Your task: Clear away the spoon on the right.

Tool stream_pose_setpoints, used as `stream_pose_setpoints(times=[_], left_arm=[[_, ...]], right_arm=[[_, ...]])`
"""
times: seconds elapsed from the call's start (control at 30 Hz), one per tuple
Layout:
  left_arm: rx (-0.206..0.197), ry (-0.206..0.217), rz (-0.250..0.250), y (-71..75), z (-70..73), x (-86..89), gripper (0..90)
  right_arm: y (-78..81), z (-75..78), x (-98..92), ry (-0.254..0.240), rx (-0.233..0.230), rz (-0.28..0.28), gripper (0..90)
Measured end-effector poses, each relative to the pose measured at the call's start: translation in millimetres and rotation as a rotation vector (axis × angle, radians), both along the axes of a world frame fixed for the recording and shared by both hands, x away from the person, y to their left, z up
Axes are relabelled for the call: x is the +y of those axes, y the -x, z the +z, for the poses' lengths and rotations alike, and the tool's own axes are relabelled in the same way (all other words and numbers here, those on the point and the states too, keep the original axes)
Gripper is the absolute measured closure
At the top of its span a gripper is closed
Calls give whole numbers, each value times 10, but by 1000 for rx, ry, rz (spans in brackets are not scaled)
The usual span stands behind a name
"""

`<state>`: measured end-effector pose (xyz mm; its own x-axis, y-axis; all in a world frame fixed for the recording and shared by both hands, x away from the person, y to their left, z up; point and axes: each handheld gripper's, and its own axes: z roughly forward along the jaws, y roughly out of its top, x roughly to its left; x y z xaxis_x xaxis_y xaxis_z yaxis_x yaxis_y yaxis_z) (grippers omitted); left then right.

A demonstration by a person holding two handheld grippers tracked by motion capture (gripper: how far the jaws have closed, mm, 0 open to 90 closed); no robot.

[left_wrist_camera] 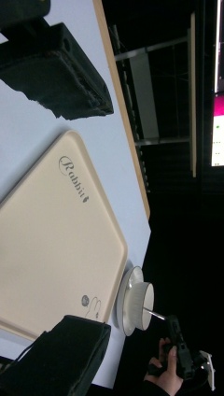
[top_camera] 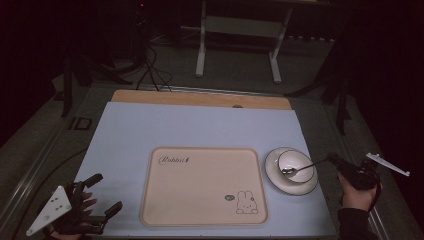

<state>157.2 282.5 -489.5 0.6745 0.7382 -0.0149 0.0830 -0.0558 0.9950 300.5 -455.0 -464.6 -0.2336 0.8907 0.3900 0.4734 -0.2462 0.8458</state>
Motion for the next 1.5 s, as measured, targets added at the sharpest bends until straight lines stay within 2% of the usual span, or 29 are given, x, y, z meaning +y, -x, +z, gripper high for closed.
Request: stream_pose_setpoints(times=[0.17,0.27,0.37,0.5,0.63,0.77,0.97,1.5], left_arm=[[0,0,-1,0,0,0,0],[0,0,-1,2,1,-2,0],[-1,0,-1,1,1,1,0],[-1,1,-2,2,2,1,0],[-2,4,-2,3,2,5,0],[-2,7,-2,3,3,4,0],[-3,9,-3,10,6,5,0],[-2,8,-4,7,5,0,0]], right_arm=[[-9,57,23,-6,-17,27,836],[-6,79,38,-15,-25,35,859],[-3,116,68,-14,-35,49,871],[1,166,123,16,-48,54,879],[-4,202,166,10,-63,78,893],[-9,287,246,45,-67,107,895],[-15,407,292,69,-81,131,897],[21,758,344,178,-111,191,898]])
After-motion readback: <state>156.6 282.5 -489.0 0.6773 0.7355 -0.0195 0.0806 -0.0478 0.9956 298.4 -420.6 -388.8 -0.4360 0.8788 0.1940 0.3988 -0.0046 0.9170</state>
